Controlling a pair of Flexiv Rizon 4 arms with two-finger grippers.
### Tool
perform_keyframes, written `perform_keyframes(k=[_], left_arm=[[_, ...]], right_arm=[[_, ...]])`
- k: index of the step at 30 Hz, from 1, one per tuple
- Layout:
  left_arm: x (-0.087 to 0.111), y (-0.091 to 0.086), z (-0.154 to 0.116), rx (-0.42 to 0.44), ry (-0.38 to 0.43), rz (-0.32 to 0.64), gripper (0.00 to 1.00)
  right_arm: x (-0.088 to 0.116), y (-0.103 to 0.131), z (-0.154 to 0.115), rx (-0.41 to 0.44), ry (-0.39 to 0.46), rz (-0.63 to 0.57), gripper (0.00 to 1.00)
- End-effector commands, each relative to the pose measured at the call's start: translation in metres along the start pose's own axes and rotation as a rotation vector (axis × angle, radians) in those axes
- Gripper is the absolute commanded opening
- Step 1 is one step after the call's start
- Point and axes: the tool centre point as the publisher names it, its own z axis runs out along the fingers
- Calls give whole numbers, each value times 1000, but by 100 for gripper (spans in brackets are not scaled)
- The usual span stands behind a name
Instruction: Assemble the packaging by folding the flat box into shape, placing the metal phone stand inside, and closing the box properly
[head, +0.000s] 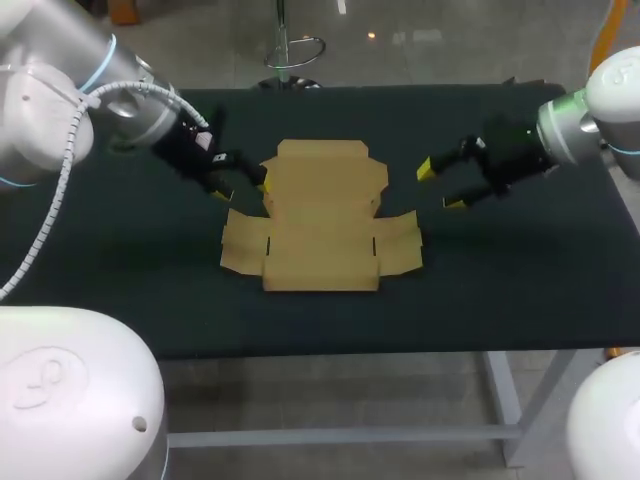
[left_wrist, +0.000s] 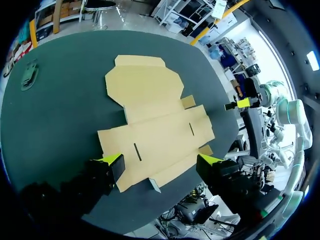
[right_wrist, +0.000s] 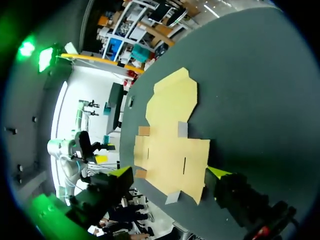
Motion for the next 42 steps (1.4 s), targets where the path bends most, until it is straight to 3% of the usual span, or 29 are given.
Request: perform_keyframes(k=[1, 8, 18, 25, 37, 42], left_arm=[[8, -5, -5, 1, -20, 19, 100], [2, -33, -12, 11, -19, 46, 100], [-23, -65, -14, 3, 35, 63, 100], [-38, -79, -13, -9, 53, 48, 100], [-52, -84, -12, -15, 57, 17, 100], [-57, -84, -11, -17, 58, 13, 100]], right_arm=[[-7, 13, 10, -4, 152, -32, 100], [-25, 55, 28, -35, 219, 21, 100], [-36, 107, 55, 17, 269, 21, 100], [-41, 123, 73, 55, 283, 19, 100], [-44, 134, 98, 88, 272, 32, 100], [-42, 135, 104, 96, 253, 41, 82]])
